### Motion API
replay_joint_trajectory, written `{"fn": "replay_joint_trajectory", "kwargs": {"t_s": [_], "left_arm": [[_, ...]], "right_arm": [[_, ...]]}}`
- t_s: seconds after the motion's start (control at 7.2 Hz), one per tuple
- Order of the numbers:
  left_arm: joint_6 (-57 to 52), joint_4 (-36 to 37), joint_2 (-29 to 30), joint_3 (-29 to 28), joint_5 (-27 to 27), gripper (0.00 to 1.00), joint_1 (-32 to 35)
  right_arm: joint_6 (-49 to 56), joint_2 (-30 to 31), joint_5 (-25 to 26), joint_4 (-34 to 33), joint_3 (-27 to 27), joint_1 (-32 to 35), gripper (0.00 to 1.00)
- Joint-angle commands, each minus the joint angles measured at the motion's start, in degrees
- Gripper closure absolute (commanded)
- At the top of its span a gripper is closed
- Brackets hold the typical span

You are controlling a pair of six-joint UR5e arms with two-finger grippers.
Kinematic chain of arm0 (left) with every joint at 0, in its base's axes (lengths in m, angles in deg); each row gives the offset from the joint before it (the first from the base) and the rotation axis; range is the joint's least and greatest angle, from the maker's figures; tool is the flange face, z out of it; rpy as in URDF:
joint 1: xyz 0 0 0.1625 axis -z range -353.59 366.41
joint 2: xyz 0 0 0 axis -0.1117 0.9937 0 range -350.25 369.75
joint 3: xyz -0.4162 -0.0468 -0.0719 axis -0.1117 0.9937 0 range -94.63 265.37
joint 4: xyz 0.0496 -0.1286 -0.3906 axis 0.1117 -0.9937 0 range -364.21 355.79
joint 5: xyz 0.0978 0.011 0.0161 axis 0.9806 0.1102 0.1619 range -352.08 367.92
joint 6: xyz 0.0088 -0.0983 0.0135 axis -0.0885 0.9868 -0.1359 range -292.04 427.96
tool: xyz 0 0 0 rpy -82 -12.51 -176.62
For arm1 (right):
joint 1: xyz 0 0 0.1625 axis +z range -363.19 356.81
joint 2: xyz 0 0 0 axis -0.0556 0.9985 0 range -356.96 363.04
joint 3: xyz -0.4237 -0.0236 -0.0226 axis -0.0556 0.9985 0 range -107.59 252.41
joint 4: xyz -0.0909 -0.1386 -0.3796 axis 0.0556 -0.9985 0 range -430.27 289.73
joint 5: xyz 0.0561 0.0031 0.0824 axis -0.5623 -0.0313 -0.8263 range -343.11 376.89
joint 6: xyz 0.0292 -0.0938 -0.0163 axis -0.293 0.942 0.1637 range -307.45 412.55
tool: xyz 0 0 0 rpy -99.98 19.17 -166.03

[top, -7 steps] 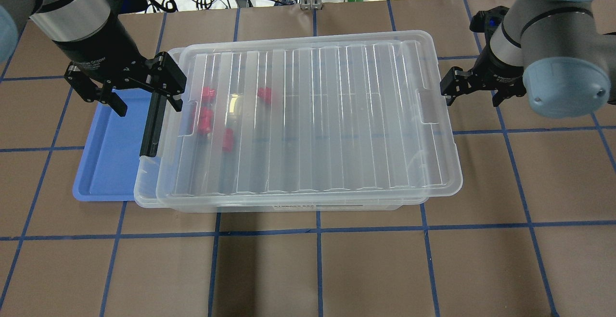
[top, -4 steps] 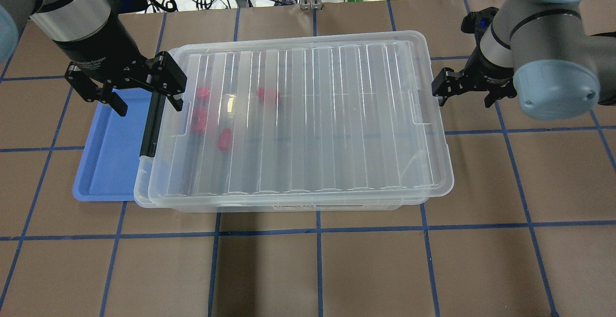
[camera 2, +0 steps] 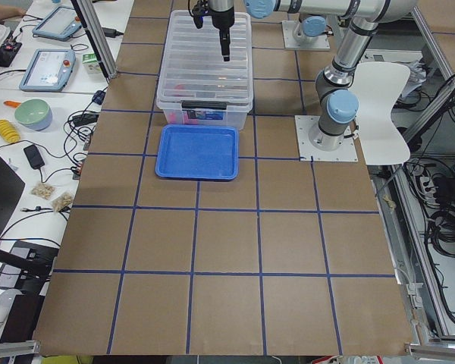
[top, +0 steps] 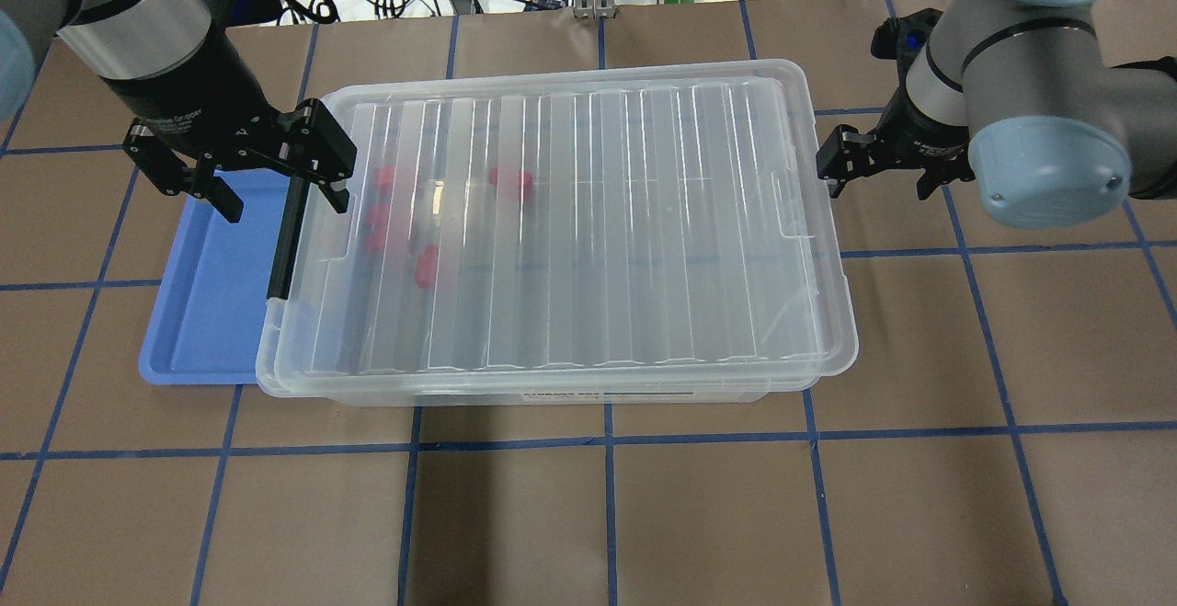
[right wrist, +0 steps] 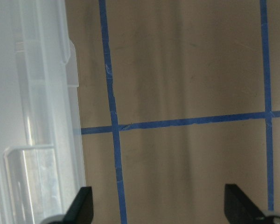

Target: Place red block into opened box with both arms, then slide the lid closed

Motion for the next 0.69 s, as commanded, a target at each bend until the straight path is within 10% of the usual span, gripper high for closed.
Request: {"fn": "replay_joint_trajectory", "kwargs": {"t_s": [0.0, 0.56], "left_arm": [[-0.1, 0.0, 0.0, 0.0, 0.0, 0.00, 0.0], [-0.1, -0.1, -0.1, 0.0, 0.0, 0.00, 0.0]], "right_arm": [[0.4, 0.3, 0.1, 2.9, 4.9, -0.2, 0.00], [0.3, 7.3, 0.3, 20.5, 14.8, -0.1, 0.00]]}}
